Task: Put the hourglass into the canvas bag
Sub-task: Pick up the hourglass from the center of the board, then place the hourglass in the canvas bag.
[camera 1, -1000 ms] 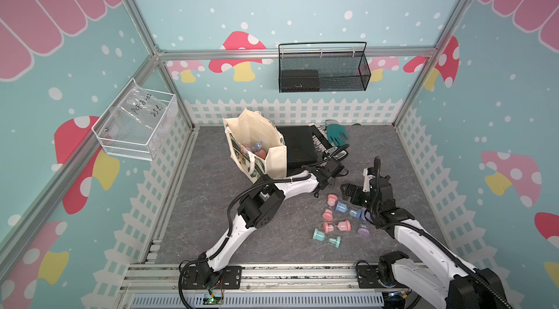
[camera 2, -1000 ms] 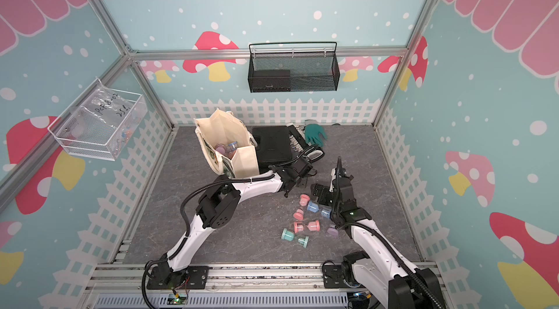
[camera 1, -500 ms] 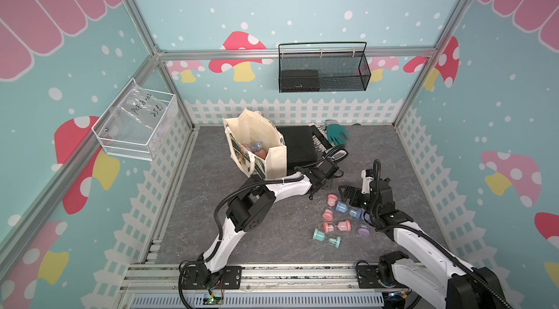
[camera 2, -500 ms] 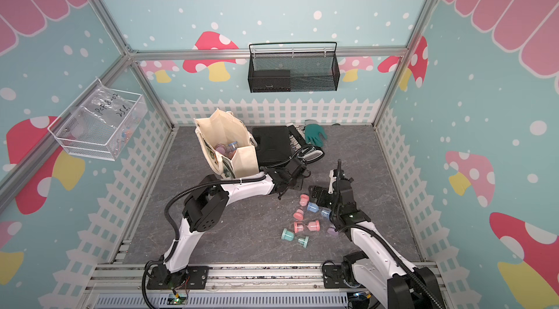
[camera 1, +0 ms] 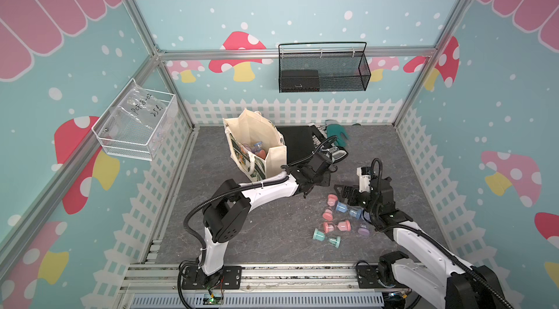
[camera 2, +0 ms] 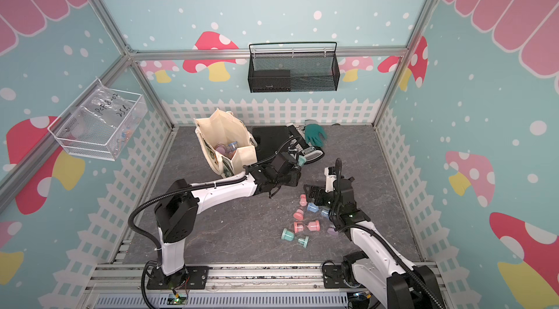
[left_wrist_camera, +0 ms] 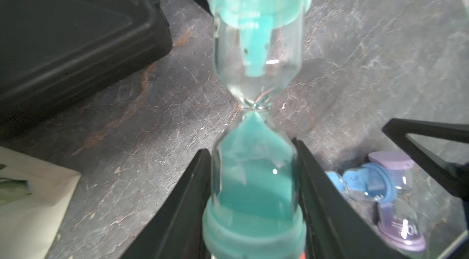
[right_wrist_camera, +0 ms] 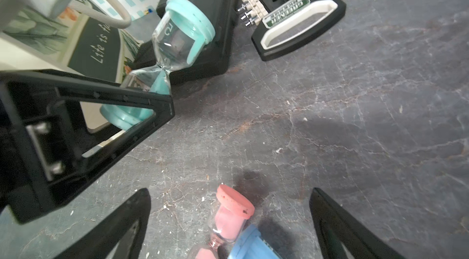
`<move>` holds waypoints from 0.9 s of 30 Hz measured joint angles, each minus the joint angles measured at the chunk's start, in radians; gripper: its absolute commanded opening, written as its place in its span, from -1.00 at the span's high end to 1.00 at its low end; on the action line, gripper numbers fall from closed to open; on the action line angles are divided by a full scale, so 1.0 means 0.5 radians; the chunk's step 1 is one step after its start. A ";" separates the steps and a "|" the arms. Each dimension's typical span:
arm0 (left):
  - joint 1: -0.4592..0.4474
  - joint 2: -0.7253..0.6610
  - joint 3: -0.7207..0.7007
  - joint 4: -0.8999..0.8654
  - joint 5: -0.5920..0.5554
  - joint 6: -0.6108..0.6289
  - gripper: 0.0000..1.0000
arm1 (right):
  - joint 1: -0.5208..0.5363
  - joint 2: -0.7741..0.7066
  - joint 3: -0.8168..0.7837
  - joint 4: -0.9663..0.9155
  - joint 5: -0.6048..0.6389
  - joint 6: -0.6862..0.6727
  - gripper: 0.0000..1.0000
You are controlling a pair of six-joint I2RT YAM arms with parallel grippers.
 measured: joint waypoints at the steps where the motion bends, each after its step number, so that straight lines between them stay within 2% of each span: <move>1: 0.000 -0.035 -0.015 0.001 0.007 -0.001 0.44 | 0.000 -0.014 0.000 0.024 -0.022 -0.014 -0.99; 13: 0.007 -0.624 -0.121 -0.076 -0.066 0.015 0.54 | 0.024 0.022 0.056 0.340 -0.291 -0.111 -0.99; 19: 0.062 -0.896 -0.187 -0.146 -0.109 0.025 0.57 | 0.120 0.112 0.124 0.495 -0.334 -0.142 -0.99; 27: 0.164 -1.214 -0.246 -0.298 -0.303 0.031 0.60 | 0.310 0.292 0.285 0.650 -0.341 -0.162 -0.99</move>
